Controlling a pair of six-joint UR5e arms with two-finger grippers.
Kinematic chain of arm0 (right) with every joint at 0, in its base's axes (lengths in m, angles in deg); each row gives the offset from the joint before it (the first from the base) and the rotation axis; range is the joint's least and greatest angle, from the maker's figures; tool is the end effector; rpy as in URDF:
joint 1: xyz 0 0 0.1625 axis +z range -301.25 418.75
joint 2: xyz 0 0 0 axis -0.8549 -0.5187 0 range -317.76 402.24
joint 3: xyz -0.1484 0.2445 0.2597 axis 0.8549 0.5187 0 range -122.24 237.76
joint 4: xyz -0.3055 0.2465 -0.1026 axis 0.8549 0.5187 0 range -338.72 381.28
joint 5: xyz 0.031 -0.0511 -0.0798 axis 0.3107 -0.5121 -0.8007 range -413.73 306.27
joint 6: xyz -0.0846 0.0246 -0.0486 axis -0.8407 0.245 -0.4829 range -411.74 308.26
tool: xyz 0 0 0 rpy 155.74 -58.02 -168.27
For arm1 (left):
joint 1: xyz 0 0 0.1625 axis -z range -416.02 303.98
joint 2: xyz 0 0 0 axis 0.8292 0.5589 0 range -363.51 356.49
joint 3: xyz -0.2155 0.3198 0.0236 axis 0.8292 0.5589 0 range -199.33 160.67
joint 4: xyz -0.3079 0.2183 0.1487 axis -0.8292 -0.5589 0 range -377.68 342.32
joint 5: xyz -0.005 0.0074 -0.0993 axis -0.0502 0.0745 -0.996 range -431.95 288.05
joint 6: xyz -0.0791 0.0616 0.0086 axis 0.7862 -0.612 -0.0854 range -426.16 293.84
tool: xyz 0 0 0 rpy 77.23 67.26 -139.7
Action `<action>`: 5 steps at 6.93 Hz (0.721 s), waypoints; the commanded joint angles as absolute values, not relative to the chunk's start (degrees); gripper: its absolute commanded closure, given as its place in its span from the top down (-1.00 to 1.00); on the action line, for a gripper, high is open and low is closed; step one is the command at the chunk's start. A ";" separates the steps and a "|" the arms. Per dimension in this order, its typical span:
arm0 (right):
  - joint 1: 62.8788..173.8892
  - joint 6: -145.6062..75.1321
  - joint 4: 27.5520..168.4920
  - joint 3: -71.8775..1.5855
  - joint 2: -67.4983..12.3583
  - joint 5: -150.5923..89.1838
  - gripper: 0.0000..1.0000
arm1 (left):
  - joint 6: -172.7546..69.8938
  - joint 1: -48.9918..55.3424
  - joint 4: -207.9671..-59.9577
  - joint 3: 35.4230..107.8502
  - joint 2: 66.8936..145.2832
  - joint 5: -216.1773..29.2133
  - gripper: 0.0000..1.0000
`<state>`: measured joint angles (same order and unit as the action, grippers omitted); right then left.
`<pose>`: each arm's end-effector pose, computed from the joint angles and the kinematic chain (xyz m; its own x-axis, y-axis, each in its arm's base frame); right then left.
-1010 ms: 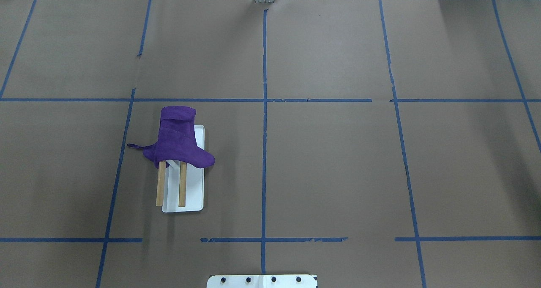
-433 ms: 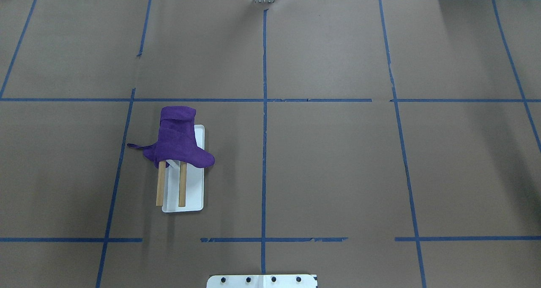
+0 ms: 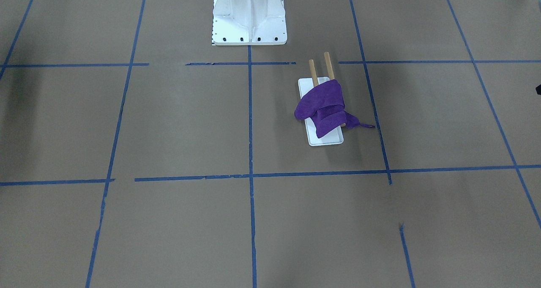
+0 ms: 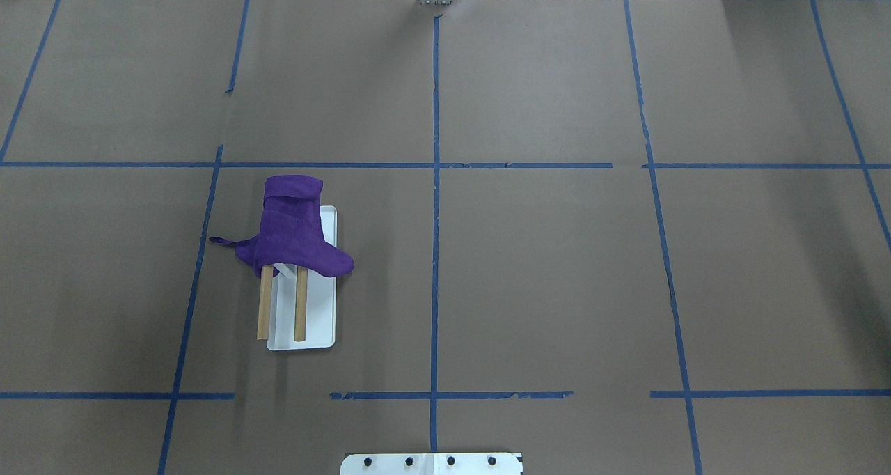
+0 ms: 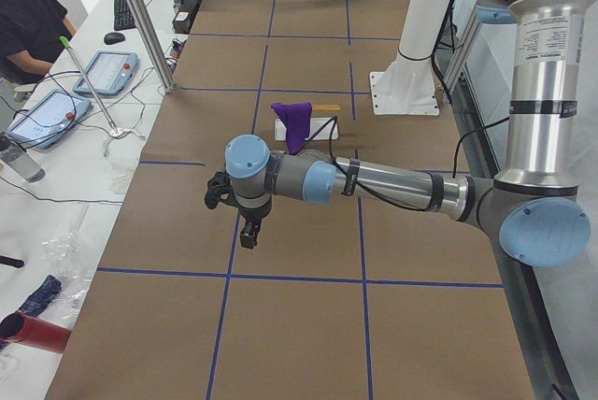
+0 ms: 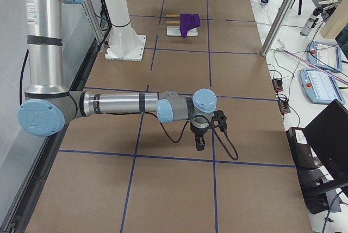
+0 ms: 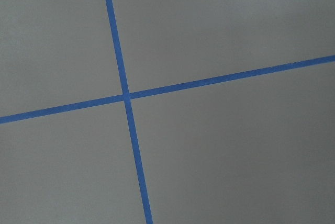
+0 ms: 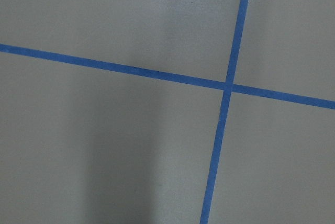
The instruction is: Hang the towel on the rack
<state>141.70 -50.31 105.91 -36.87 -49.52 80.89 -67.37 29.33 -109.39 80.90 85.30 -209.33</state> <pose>0.0033 -0.4839 0.5860 0.6969 -0.1627 0.6984 0.1042 0.9866 0.1259 -0.0200 -0.4842 0.5370 0.6619 0.2122 -0.7189 -0.0937 0.9750 0.2015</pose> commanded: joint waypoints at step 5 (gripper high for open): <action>141.63 -50.16 106.00 -36.81 -49.43 80.92 1.00 | -67.39 29.32 -111.46 80.69 85.62 -209.06 1.00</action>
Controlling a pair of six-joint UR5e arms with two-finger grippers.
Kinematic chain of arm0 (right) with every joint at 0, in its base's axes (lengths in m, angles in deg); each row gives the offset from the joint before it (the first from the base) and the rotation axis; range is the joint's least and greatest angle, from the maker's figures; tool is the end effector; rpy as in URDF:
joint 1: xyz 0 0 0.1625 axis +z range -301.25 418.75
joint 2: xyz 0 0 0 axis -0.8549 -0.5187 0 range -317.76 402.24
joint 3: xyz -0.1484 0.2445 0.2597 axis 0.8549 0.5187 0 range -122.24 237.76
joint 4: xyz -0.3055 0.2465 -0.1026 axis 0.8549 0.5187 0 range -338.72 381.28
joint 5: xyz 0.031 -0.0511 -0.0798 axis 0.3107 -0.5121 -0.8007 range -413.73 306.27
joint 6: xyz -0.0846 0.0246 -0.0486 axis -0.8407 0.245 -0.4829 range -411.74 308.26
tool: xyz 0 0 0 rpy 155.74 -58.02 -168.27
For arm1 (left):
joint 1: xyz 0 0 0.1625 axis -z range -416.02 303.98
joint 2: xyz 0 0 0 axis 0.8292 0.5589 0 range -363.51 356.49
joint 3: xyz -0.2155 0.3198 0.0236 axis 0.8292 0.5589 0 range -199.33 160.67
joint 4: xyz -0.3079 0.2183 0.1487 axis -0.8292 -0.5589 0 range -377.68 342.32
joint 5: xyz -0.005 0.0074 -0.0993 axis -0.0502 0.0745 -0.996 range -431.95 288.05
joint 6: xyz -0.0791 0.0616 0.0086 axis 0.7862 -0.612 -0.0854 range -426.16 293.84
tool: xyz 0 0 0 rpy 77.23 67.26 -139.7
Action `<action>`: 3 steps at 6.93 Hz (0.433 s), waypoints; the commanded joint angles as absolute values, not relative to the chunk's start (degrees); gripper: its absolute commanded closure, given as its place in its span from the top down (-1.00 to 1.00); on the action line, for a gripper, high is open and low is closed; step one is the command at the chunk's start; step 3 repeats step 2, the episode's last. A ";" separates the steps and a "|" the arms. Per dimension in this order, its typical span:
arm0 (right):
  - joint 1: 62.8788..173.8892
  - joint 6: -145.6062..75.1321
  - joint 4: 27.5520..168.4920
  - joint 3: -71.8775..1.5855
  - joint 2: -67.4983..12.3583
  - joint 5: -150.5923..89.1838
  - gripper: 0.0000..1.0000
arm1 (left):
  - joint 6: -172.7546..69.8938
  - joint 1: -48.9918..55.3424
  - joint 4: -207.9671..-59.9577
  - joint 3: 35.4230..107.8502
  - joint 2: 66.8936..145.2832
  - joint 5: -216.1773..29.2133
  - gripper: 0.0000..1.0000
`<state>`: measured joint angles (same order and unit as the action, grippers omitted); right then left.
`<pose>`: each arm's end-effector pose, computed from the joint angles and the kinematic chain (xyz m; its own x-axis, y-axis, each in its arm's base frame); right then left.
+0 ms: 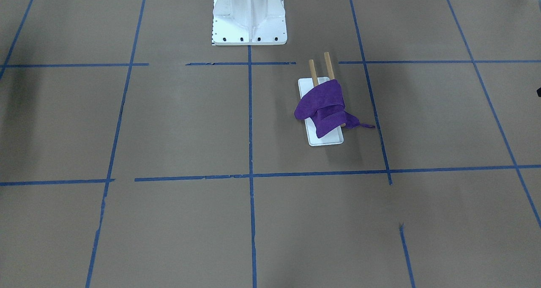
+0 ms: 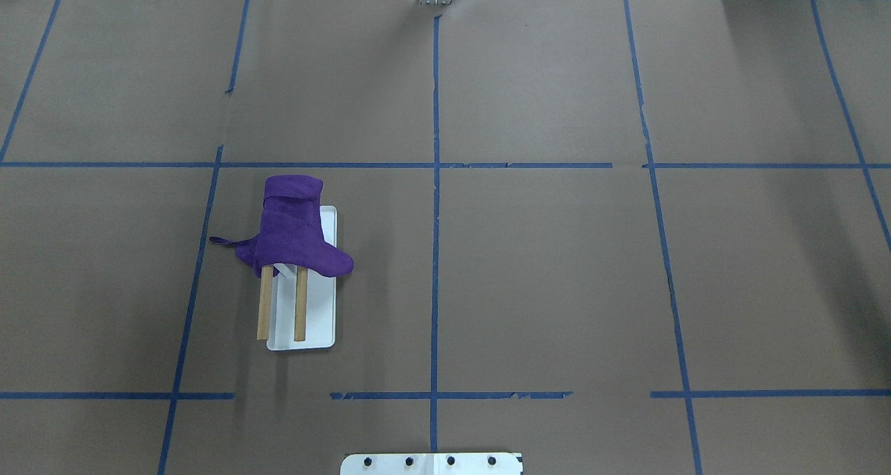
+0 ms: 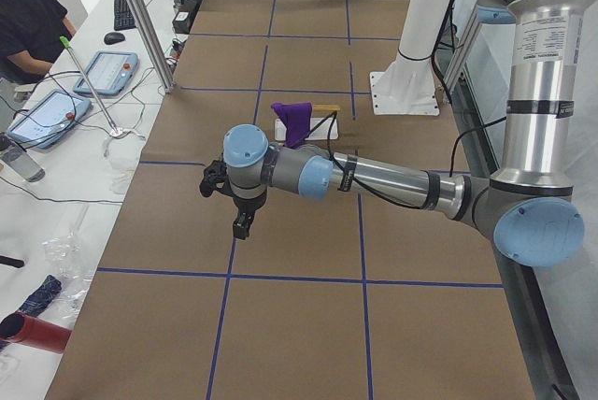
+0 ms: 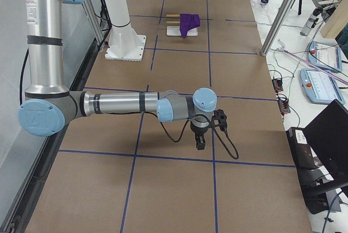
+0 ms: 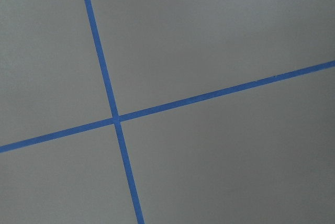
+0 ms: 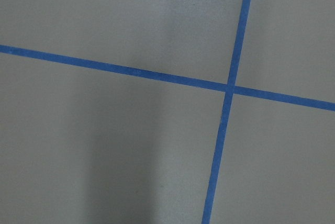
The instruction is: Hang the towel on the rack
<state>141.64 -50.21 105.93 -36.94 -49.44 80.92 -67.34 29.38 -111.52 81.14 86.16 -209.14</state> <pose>0.0027 -0.4845 0.5847 0.6964 -0.1633 0.6988 0.1040 0.9864 0.1269 -0.0201 -0.4913 0.5237 0.6614 0.2509 -0.7068 -0.0915 0.9623 0.2560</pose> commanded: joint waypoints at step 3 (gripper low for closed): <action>141.19 -50.16 106.00 -36.19 -49.26 80.92 1.00 | -67.30 29.23 -111.37 80.43 85.09 -209.06 1.00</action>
